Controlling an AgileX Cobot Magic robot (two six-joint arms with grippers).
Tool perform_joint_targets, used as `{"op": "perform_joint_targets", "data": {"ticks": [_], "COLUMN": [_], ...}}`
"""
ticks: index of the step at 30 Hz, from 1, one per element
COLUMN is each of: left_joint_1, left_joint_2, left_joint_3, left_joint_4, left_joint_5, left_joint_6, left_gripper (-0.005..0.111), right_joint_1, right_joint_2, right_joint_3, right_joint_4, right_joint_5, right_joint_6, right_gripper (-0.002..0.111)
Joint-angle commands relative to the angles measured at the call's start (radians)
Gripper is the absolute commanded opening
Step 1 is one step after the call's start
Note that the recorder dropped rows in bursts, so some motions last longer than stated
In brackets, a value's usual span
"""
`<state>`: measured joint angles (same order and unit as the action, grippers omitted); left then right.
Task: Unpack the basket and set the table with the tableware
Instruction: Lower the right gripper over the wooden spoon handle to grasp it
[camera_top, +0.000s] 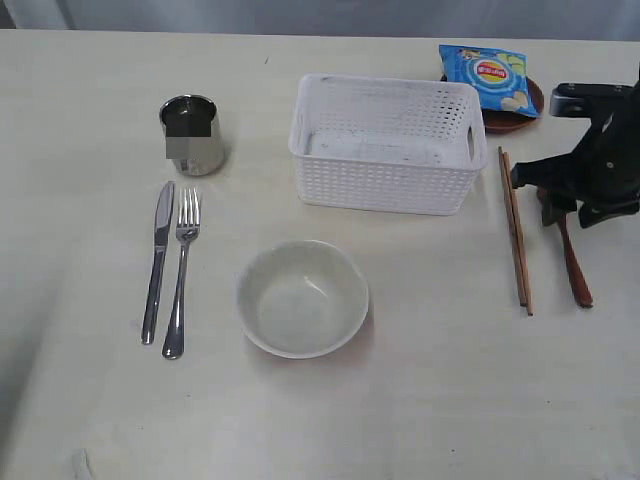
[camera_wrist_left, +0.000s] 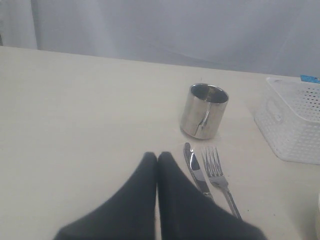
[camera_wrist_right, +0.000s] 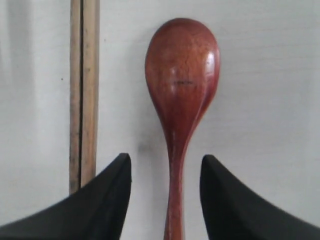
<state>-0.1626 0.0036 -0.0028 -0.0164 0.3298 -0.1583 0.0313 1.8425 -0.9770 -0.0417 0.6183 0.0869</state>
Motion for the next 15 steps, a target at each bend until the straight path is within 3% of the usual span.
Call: {"op": "perform_joint_targets", "data": {"ticks": [1, 15], "left_joint_1": [0.001, 0.001], "left_joint_2": [-0.004, -0.004], "left_joint_3": [0.003, 0.003], "left_joint_4": [-0.003, -0.003], "left_joint_5": [-0.011, -0.011], "left_joint_6": [0.001, 0.001], "left_gripper": [0.0, 0.0], "right_joint_1": [-0.006, -0.057], "right_joint_2": [0.003, 0.077], "right_joint_3": [-0.026, -0.033], "right_joint_4": [-0.016, -0.022], "right_joint_5": [-0.009, -0.006], "right_joint_6": [0.006, 0.004], "right_gripper": [0.042, 0.042]}}
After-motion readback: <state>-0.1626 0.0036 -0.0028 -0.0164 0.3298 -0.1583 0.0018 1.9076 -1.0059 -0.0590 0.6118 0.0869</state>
